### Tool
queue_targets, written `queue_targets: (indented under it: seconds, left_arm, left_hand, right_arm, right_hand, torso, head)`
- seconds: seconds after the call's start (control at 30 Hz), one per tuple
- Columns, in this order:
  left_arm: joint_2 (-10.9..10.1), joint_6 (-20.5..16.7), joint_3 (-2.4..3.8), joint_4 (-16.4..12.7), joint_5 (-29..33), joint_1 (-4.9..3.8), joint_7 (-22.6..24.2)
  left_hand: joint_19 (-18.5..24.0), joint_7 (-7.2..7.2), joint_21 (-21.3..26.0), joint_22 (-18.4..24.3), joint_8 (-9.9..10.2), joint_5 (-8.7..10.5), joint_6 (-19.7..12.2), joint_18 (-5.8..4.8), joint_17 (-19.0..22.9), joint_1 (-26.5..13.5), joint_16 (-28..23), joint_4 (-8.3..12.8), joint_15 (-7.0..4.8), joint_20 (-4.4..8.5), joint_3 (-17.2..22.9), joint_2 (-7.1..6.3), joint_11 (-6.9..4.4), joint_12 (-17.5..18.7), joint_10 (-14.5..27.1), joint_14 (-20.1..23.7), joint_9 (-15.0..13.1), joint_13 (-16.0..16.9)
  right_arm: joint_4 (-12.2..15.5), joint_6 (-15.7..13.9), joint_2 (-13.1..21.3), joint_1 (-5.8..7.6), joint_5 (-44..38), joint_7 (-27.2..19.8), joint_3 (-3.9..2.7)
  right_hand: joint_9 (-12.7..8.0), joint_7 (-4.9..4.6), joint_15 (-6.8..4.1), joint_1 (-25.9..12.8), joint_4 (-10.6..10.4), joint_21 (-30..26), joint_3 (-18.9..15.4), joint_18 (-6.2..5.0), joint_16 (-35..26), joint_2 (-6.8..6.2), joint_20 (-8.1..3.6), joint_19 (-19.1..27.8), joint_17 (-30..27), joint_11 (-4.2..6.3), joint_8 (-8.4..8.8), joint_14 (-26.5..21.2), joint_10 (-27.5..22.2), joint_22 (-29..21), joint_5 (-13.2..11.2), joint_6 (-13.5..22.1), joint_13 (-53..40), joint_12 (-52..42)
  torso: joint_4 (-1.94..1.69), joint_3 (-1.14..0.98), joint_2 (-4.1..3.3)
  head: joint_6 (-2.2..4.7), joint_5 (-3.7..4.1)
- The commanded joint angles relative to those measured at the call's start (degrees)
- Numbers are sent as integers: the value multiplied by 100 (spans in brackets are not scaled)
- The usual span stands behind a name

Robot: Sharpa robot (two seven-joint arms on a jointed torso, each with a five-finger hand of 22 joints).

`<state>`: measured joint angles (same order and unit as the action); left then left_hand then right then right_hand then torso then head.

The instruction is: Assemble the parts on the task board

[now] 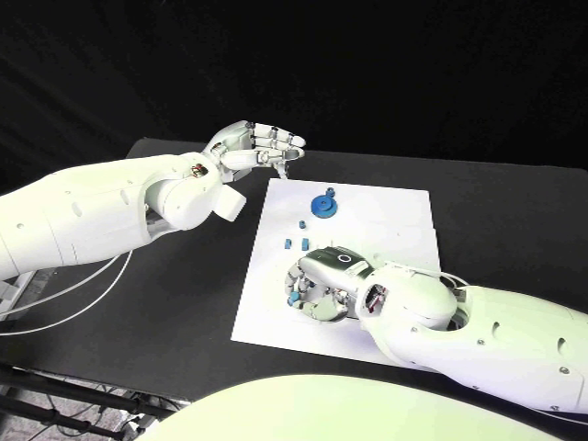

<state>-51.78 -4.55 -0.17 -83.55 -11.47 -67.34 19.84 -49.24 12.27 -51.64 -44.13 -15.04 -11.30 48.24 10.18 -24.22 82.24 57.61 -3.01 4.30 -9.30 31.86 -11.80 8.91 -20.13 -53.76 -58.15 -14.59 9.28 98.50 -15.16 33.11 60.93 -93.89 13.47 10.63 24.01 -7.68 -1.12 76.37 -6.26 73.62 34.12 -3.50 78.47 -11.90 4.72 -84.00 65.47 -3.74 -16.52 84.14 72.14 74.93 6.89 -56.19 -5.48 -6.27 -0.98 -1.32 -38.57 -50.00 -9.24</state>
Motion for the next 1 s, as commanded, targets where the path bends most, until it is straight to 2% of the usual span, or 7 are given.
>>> queue_targets:
  seconds: [0.03,0.13,0.4,0.67,0.83,0.93,1.0]
  left_arm:
    - [10,91,3,-9,2,-2,27]
    - [10,93,3,-8,2,-2,25]
    - [4,110,3,-9,2,-2,16]
    - [-3,127,-1,-4,2,-1,11]
    - [-6,134,-10,3,3,1,17]
    - [-22,139,-23,2,3,3,30]
    - [-34,135,-31,2,5,4,40]
  left_hand:
    - [11,68,19,5,-15,-26,-44,38,5,-21,-39,27,-11,-19,-4,39,-1,-19,54,33,8,5]
    - [11,68,19,5,-15,-26,-44,38,5,-21,-39,27,-11,-19,-4,39,-1,-19,54,33,8,5]
    - [11,68,20,6,-17,-26,-45,38,6,-24,-39,25,-10,-19,-4,42,-1,-24,55,33,8,5]
    - [11,68,20,6,-17,-26,-45,38,6,-24,-39,25,-10,-19,-4,42,-1,-24,55,33,8,5]
    - [11,68,20,6,-17,-26,-45,38,6,-24,-39,25,-10,-19,-4,42,-1,-24,55,33,8,5]
    - [11,68,20,6,-17,-26,-45,38,6,-24,-39,25,-10,-19,-4,42,-1,-24,55,33,8,5]
    - [11,67,24,9,-24,-25,-46,38,7,-29,-40,23,-10,-20,-4,49,-1,-37,60,34,9,5]
  right_arm:
    - [2,266,-10,-15,-87,-7,12]
    - [7,243,0,-15,-65,5,14]
    - [98,-98,126,-15,-43,61,15]
    - [468,-820,522,61,139,-69,-8]
    - [708,-1204,896,200,658,-285,-37]
    - [857,-1242,1274,351,1308,-387,-52]
    - [918,-1146,1552,461,1833,-386,-58]
  right_hand:
    - [-86,2,43,-118,-35,-53,-88,55,-2,-134,25,-140,-4,-8,198,113,-66,1110,-40,209,-9,42]
    - [-169,-8,29,-190,-64,-87,-135,46,-1,-222,28,-128,-8,13,409,109,-115,1100,-174,523,-34,67]
    - [-240,-5,31,-223,-84,-114,-210,42,-8,-289,29,-122,-25,3,586,104,-189,1093,-219,807,-68,89]
    - [-287,43,12,-215,-125,-79,-417,47,-1,-314,19,-136,-16,33,707,108,-167,1101,-265,1000,-141,33]
    - [-335,62,-28,-63,-140,-135,-633,37,-15,-239,-15,-125,-45,81,835,103,-78,1089,-226,1185,-233,-75]
    - [-263,-45,-5,-8,-178,-208,-697,28,-32,-205,-10,-103,-69,43,644,95,-1,1072,-229,809,-311,-176]
    - [-234,-55,26,1,-203,-176,-722,36,-18,-211,11,-113,-45,7,547,102,94,1080,-241,632,-389,-287]
  torso:
    - [2,0,1]
    - [1,0,1]
    - [3,-2,1]
    - [10,-1,11]
    - [12,6,24]
    - [13,11,19]
    - [18,19,29]
  head:
    - [0,4]
    - [0,12]
    - [0,30]
    - [50,98]
    - [100,199]
    - [149,377]
    - [157,457]
